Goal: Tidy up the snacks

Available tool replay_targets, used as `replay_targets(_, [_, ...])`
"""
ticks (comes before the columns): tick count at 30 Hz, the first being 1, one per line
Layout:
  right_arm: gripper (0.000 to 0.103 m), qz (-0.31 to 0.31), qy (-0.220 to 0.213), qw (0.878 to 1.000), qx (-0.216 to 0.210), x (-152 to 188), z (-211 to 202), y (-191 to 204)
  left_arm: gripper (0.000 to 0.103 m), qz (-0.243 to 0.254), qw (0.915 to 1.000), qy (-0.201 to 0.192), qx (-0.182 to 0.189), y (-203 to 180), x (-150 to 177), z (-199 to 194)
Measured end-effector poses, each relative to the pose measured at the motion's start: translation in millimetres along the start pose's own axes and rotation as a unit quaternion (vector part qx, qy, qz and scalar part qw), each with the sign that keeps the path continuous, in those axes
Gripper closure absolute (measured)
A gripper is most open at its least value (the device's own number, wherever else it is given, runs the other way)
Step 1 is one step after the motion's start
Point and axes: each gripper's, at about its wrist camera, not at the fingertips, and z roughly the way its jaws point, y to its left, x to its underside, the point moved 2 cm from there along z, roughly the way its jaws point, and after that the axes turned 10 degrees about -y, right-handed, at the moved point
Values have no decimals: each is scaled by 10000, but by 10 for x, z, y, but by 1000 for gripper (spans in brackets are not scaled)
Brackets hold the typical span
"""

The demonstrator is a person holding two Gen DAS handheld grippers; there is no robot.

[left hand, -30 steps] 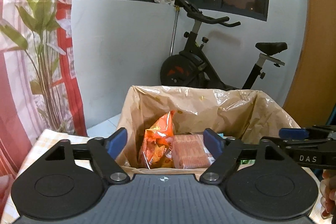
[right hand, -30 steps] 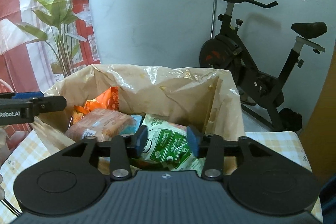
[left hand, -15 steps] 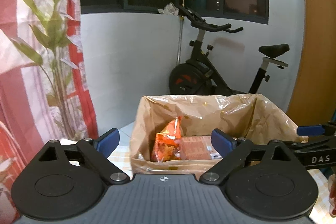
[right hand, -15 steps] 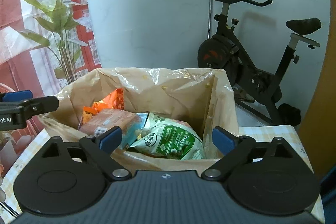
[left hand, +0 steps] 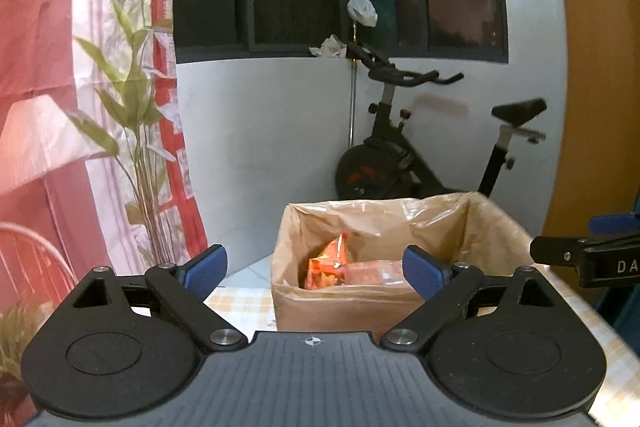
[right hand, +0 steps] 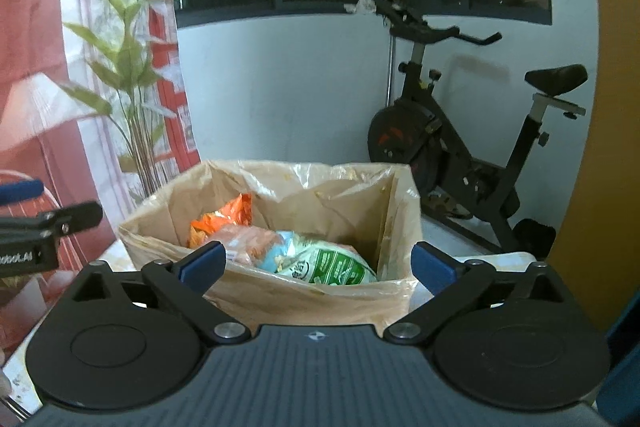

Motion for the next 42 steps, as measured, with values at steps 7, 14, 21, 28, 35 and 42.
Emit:
replay_targets(7, [0, 26, -202, 9997, 94, -19, -451, 34, 8, -43, 9994, -119, -314, 22, 19, -507])
replay_targets(14, [0, -32, -135, 9997, 200, 196, -862, 261, 8, 52, 9981, -289, -547, 68, 59, -1022])
replay_targets(21, [0, 54, -266, 9996, 125, 349, -1233, 389, 8, -62, 9971, -317, -689, 131, 110, -1385])
replay_targets(28, [0, 28, -358, 9993, 44, 362, -1484, 478, 7, -177, 9969, -311, -698, 136, 99, -1559])
replay_targets(35, [0, -29, -524, 9986, 70, 319, -1667, 503, 7, -171, 9966, -451, -675, 117, 46, -1678])
replay_targets(42, [0, 43, -596, 9982, 103, 300, -1743, 458, 7, -215, 9966, -473, -639, 121, 46, -1695])
